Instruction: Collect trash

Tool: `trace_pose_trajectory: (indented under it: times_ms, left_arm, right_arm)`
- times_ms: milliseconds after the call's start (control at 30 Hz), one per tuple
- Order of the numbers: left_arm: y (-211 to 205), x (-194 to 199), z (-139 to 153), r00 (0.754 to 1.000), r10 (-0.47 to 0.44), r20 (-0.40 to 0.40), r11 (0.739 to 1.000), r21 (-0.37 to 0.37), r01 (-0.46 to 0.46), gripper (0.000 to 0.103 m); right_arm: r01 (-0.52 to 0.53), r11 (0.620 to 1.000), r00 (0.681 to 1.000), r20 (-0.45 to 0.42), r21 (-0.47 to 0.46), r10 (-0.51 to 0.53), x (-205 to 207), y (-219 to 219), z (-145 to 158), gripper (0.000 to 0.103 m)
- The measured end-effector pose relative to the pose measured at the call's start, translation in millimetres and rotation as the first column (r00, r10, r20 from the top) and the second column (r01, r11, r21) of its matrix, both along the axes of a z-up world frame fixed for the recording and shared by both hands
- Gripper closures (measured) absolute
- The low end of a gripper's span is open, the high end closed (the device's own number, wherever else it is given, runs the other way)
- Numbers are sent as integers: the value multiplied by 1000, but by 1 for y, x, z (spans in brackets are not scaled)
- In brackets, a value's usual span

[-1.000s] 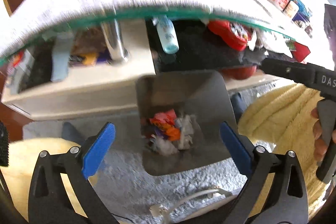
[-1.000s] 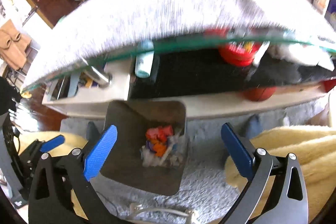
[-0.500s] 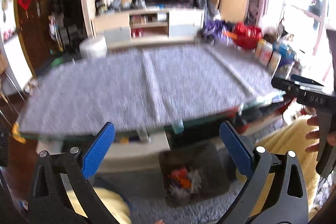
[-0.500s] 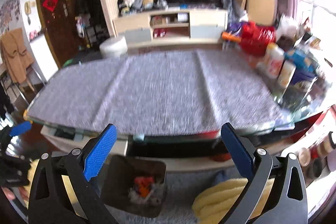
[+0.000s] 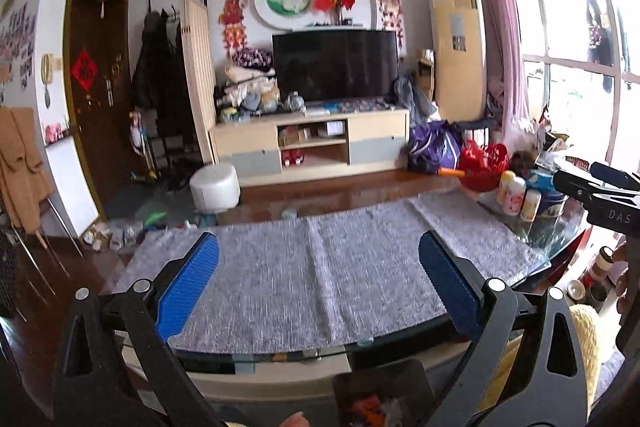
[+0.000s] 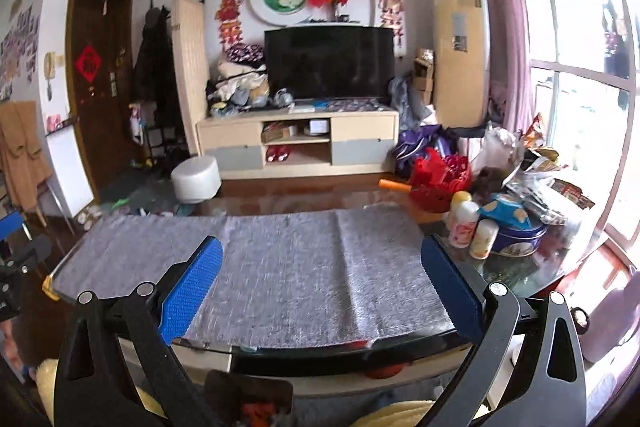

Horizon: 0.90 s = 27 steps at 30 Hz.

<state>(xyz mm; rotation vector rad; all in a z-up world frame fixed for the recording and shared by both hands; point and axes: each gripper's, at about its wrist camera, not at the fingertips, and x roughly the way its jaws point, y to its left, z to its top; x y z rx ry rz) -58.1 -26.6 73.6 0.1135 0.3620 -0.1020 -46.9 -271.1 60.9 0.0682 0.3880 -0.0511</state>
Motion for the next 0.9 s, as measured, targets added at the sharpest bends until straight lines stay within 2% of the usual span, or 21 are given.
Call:
trace_pose_trajectory:
  times_ms: [167,400,500,900]
  left_arm:
    - [-8,-9,-3,999,22,27,1000,11,-22,8]
    - [-1,-4,-20,999,41,-34,997,-60,-43,8]
    - [1,-1,-26,998,44,-55,997,-58,-48,8]
    - [3,4,-34,996,51,-75,996,-66,-56,8]
  right_arm:
    - [-17,998,1000,-10,-56,16,-13,15,-3,3]
    - [-32,999,999,-35,-32,30,-14,26,-14,3]
    - [-23,1000,999,-48,-1,23,-11,26,-19,3]
    - [-19,1000,998,-65,-6,19,-7,33,-24,3]
